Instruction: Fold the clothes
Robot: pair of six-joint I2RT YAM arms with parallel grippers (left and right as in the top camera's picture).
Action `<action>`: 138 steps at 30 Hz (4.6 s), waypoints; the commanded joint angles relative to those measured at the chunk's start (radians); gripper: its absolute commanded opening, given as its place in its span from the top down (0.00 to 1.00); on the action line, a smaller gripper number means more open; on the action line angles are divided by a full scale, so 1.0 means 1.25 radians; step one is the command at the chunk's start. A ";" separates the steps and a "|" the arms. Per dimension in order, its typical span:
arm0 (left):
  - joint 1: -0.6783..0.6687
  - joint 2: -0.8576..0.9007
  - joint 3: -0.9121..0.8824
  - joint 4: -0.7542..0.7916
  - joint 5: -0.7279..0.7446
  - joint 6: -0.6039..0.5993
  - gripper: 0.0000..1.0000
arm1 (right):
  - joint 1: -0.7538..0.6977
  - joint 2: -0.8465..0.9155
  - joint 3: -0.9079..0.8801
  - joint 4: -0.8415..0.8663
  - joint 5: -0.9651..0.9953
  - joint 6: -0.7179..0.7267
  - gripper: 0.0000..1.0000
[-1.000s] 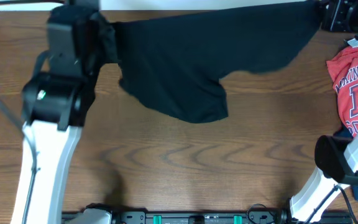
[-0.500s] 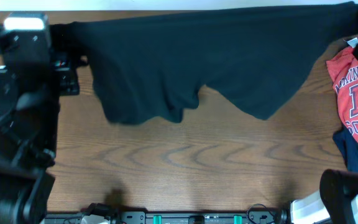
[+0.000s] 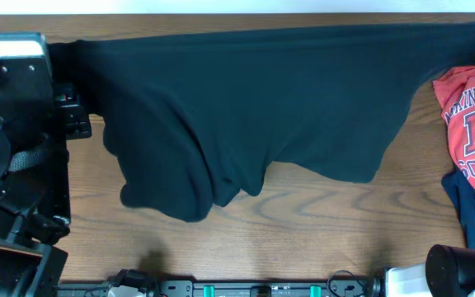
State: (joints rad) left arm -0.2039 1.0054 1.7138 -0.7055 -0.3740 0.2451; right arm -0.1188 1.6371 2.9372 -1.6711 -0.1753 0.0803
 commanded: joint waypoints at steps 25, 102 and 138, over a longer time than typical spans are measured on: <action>0.022 0.229 0.022 0.075 -0.177 -0.037 0.94 | -0.019 0.168 -0.134 0.017 0.166 0.036 0.99; 0.007 0.920 0.004 0.077 -0.063 -0.089 0.94 | -0.007 0.707 -0.251 0.013 0.128 0.080 0.99; 0.031 0.941 -0.010 0.041 0.000 -0.087 0.94 | -0.037 0.704 -0.422 0.612 -0.133 0.163 0.99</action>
State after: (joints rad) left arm -0.2028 2.1586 1.7115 -0.6460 -0.2913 0.1497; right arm -0.1276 2.5259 2.3867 -0.9463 -0.3447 0.2298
